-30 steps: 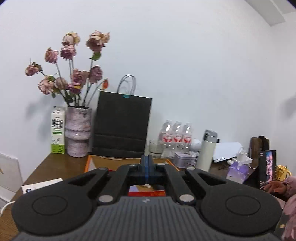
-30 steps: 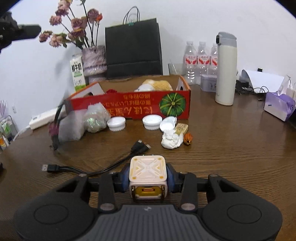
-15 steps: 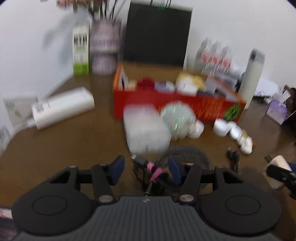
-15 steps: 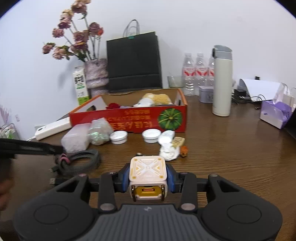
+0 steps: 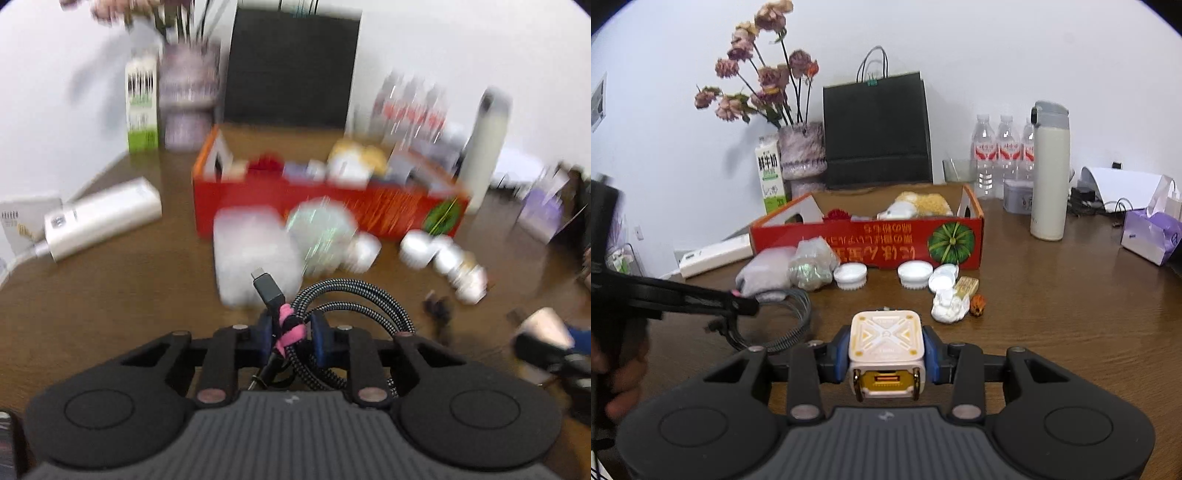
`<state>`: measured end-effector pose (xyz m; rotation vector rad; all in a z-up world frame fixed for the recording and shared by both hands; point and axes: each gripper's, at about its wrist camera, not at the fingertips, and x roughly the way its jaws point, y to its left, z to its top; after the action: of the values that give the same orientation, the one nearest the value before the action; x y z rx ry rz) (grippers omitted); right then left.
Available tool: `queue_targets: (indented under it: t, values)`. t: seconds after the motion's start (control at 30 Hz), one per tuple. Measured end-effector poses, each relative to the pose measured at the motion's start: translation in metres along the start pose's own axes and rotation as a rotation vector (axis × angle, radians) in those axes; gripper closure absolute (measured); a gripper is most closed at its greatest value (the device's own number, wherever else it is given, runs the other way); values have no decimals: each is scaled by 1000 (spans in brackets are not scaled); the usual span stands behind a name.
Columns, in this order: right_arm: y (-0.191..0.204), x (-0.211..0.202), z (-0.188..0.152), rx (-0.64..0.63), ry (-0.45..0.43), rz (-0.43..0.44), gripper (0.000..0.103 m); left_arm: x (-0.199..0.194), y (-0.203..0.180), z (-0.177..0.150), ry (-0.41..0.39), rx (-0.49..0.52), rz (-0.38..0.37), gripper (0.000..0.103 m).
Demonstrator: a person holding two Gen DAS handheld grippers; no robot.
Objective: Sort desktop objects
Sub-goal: 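Carry the black cable and beige square box into the box and release both, then withdraw both tools back over the table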
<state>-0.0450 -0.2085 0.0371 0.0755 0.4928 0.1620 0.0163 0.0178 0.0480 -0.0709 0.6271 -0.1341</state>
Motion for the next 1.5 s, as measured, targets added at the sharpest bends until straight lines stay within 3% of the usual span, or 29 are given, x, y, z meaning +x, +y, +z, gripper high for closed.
queue_targets:
  t: [0.17, 0.27, 0.37, 0.47, 0.53, 0.63, 0.8, 0.93, 1.13, 1.2, 1.23, 1.27, 1.33, 1.43, 1.5]
  values:
    - [2, -9, 27, -2, -65, 24, 65, -54, 9, 43, -179, -52, -60, 81]
    - [1, -4, 62, -2, -108, 63, 65, -62, 26, 88, -224, -47, -79, 81]
    - [-1, 14, 109, 0, -155, 85, 65, -37, 44, 136, -189, -50, -67, 81]
    - [-4, 53, 157, 33, -148, 121, 65, 17, 64, 172, -75, -77, -89, 81]
    - [-4, 95, 181, 49, -84, 149, 65, 72, 71, 185, 33, -75, -59, 81]
    - [-1, 169, 196, 38, 66, 89, 65, 145, 78, 180, 210, -92, -11, 81]
    - [-5, 265, 183, 79, 321, 19, 65, 190, 53, 162, 234, 36, 8, 80]
    - [0, 294, 164, 71, 403, -6, 64, 199, 39, 169, 248, 148, 16, 77]
    - [2, 263, 183, 35, 310, -23, 61, 161, 46, 190, 156, 105, 10, 73]
    - [2, 238, 193, 22, 259, -33, 57, 136, 48, 194, 111, 96, 32, 66]
    - [2, 226, 195, 15, 237, -35, 54, 119, 49, 192, 82, 84, 49, 55]
    - [2, 212, 194, 8, 211, -36, 52, 105, 50, 187, 54, 59, 55, 37]
    - [2, 182, 183, -3, 148, -19, 42, 76, 53, 164, 6, -28, 37, 22]
    - [7, 136, 144, -30, 81, -3, 38, 38, 43, 107, 6, -99, 40, 22]
    - [15, 111, 112, -70, 62, 4, 33, 15, 32, 70, -23, -101, 49, 14]
